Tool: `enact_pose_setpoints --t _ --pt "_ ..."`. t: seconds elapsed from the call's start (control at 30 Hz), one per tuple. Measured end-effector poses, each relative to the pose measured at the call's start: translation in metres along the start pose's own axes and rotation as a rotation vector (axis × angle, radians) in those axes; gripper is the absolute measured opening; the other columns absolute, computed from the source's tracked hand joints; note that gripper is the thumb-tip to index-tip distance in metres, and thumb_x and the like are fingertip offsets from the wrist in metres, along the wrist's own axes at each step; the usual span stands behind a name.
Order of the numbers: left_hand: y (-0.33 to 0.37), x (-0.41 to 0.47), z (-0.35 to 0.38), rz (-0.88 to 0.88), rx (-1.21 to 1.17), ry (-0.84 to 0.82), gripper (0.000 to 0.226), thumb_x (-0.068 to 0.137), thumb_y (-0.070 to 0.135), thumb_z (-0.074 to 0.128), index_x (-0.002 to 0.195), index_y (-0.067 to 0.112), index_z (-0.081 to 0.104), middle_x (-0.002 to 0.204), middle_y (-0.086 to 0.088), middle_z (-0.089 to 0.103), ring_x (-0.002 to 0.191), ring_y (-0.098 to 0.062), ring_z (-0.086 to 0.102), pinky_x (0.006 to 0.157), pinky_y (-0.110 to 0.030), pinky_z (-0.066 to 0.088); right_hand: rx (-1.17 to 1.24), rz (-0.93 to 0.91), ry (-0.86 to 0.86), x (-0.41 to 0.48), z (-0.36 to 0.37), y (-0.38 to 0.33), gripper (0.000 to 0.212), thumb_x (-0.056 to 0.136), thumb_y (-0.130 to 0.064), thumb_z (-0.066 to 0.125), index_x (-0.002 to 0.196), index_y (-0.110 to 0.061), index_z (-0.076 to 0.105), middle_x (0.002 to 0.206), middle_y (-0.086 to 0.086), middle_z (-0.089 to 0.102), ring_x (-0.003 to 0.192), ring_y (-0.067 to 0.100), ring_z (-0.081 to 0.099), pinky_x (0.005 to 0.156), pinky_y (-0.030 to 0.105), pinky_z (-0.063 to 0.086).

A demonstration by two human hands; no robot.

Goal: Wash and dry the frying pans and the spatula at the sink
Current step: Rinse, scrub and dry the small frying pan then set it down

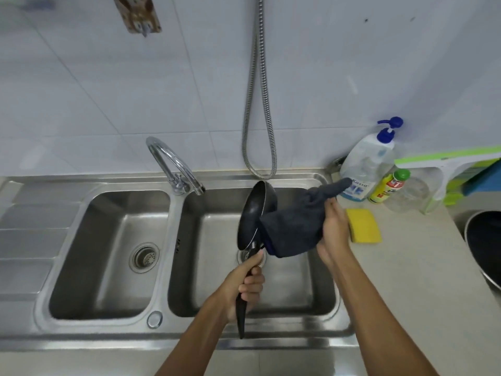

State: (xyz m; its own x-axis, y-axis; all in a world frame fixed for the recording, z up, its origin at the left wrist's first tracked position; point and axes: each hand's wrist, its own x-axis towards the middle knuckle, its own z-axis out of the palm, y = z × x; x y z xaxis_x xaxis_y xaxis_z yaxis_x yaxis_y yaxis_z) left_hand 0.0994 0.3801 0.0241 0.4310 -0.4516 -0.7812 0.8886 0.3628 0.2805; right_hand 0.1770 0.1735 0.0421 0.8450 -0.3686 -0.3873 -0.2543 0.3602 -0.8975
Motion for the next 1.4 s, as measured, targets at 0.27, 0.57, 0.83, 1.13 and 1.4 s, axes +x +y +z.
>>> enact_pose_setpoints --t 0.27,0.57,0.83,1.13,1.4 --pt "0.004 -0.013 0.03 -0.138 -0.095 -0.413 0.039 0.097 0.033 0.069 0.073 0.016 0.043 0.048 0.009 0.025 0.028 -0.003 0.03 0.028 -0.015 0.02 -0.332 -0.316 -0.271 -0.018 0.044 0.013 0.039 0.11 -0.033 0.04 0.148 -0.029 0.047 0.146 -0.018 0.053 0.134 -0.006 0.046 0.11 0.015 0.038" --pt "0.007 -0.026 0.028 -0.109 0.169 -0.292 0.04 0.096 0.038 0.068 0.07 0.019 0.045 0.047 0.01 0.027 0.029 -0.001 0.025 0.028 -0.015 0.019 -0.032 0.276 -0.212 0.008 0.052 -0.009 0.038 0.101 -0.053 0.05 0.103 -0.019 0.065 0.089 0.005 0.067 0.095 0.03 0.068 0.079 0.037 0.053" --pt "0.002 -0.022 0.019 -0.183 0.138 -0.249 0.039 0.099 0.03 0.066 0.069 0.019 0.043 0.046 0.009 0.03 0.03 -0.001 0.027 0.027 -0.015 0.024 -0.368 -0.367 -0.233 -0.03 0.021 0.022 0.035 0.108 -0.029 0.045 0.142 -0.028 0.053 0.133 -0.008 0.061 0.123 0.008 0.058 0.101 0.03 0.049" --pt "0.002 -0.04 0.02 -0.2 0.408 -0.15 0.036 0.099 0.013 0.05 0.065 0.021 0.04 0.047 0.008 0.027 0.03 -0.001 0.021 0.028 -0.015 0.018 -0.352 0.208 -0.263 0.04 0.041 -0.07 0.024 0.091 -0.036 0.061 0.074 -0.02 0.067 0.063 -0.001 0.066 0.069 0.017 0.061 0.069 0.03 0.047" --pt "0.0 -0.029 0.011 -0.188 0.082 -0.394 0.038 0.1 0.014 0.058 0.069 0.021 0.036 0.047 0.008 0.024 0.029 -0.004 0.021 0.027 -0.016 0.02 0.028 0.542 -0.251 0.045 0.032 0.038 0.063 0.082 -0.058 0.074 0.111 -0.002 0.069 0.091 0.017 0.07 0.079 0.032 0.07 0.074 0.042 0.058"
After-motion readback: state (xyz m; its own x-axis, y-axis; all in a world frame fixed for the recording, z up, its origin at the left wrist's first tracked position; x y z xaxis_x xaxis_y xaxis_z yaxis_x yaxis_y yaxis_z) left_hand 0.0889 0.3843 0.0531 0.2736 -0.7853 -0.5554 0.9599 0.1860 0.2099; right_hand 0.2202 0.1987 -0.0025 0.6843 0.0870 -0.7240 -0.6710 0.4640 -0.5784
